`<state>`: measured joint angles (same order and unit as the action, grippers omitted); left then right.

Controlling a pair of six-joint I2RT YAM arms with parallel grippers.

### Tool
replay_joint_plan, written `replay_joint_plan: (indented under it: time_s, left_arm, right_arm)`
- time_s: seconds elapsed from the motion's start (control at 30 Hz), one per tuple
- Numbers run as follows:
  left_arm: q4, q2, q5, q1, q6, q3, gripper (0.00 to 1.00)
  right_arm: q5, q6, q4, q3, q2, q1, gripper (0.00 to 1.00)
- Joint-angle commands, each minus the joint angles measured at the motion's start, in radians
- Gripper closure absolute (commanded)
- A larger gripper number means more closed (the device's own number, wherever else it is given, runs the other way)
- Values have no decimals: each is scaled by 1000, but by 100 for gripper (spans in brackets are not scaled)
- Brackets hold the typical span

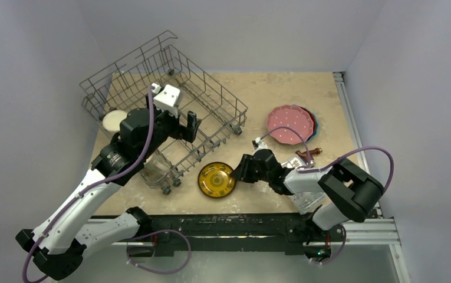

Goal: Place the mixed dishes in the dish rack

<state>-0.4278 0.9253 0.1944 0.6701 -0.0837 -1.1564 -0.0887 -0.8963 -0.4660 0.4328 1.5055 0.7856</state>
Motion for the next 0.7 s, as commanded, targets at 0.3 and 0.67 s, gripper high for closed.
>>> replay_joint_plan:
  time_s: [0.3,0.67]
  left_arm:
    - [108,30,-93,12,79,41,0]
    - [106,58,-359,39,128,39,0]
  right_arm:
    - [41,-5,41,-22,-14,9,100]
    - [-21,-37,675,168,-287,-28,100]
